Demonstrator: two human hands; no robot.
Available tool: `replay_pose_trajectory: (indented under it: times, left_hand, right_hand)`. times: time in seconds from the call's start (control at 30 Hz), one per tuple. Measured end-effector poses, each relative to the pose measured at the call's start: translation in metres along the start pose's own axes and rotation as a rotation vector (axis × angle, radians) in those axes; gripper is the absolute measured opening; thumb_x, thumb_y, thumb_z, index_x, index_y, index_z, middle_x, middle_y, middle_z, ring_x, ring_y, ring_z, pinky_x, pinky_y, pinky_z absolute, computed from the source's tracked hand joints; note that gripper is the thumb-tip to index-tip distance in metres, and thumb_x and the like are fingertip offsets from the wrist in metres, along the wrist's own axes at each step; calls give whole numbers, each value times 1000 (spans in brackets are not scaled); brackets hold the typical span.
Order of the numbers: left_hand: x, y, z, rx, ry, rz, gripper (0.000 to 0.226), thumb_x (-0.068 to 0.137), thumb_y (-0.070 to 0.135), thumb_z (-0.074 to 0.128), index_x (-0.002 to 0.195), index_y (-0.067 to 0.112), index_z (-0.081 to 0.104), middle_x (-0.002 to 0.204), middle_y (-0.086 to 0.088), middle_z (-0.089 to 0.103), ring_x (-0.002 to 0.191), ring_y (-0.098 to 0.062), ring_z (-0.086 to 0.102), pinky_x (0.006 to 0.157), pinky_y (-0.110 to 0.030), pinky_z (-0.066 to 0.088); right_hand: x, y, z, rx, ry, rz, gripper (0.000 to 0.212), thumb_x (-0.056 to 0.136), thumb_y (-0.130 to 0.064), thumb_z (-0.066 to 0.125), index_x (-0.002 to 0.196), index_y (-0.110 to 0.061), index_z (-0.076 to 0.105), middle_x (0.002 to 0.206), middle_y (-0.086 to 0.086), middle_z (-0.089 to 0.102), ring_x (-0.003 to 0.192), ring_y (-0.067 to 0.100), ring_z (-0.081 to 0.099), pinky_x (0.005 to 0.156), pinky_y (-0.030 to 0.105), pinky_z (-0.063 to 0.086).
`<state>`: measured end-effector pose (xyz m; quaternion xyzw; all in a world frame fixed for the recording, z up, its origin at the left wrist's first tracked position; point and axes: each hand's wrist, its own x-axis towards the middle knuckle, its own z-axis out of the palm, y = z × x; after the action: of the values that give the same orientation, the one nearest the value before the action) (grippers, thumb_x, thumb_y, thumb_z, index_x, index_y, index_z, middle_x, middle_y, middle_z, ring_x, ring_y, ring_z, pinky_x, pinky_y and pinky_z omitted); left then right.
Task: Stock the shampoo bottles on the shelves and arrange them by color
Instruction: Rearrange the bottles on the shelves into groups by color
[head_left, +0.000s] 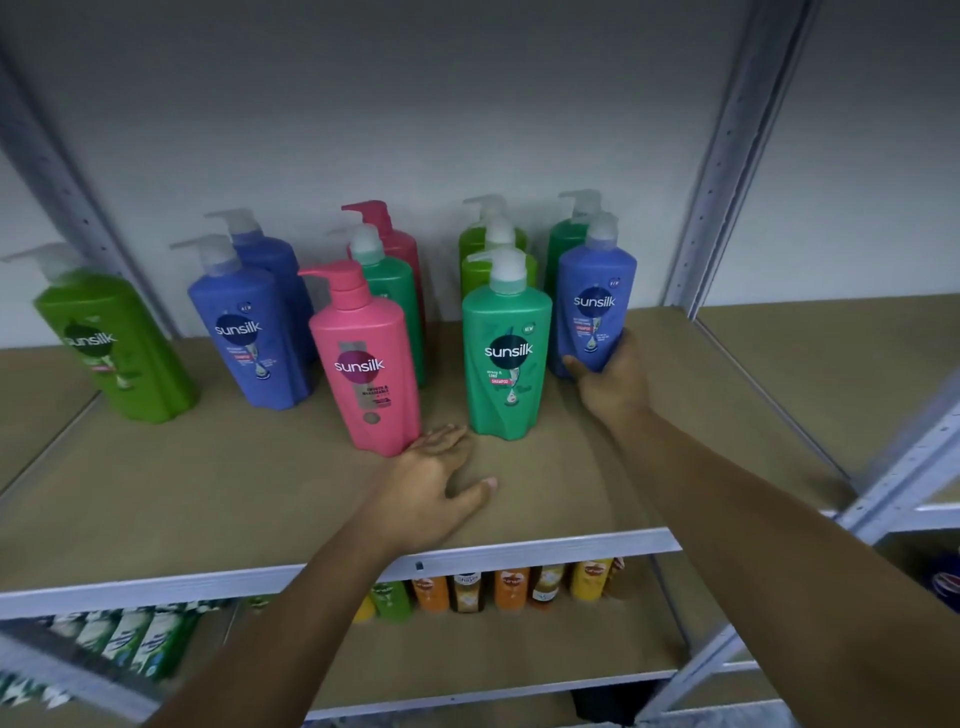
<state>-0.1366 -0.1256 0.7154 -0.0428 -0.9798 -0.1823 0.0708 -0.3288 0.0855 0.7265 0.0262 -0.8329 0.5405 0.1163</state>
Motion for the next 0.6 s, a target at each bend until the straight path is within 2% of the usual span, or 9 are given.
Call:
replay_pose_trajectory:
  times: [0.23, 0.47, 0.6]
  left_hand:
    - [1, -1, 2, 2, -1, 11, 76, 97, 62, 46, 156, 17, 32, 164, 0, 25, 152, -11, 19, 119, -17, 3]
    - [0, -4, 3, -12, -18, 29, 76, 97, 63, 42, 155, 15, 34, 163, -3, 29, 152, -15, 21, 124, -27, 11]
    - [-2, -5, 1, -22, -29, 71, 67, 101, 55, 43, 155, 15, 36, 163, -2, 28, 152, -15, 21, 125, -28, 12]
  right_hand:
    - [-34, 4, -15, -3, 23, -26, 57, 80, -22, 82, 127, -14, 51, 112, -8, 59, 101, 13, 58, 83, 23, 39]
    - [-95, 7, -36, -30, 39, 23, 53, 79, -27, 83, 119, -22, 49, 116, -4, 64, 103, 18, 61, 87, 34, 48]
    - [-132, -6, -44, -55, 45, 42, 53, 80, -27, 82, 121, -23, 49, 111, -8, 61, 99, 13, 58, 83, 28, 42]
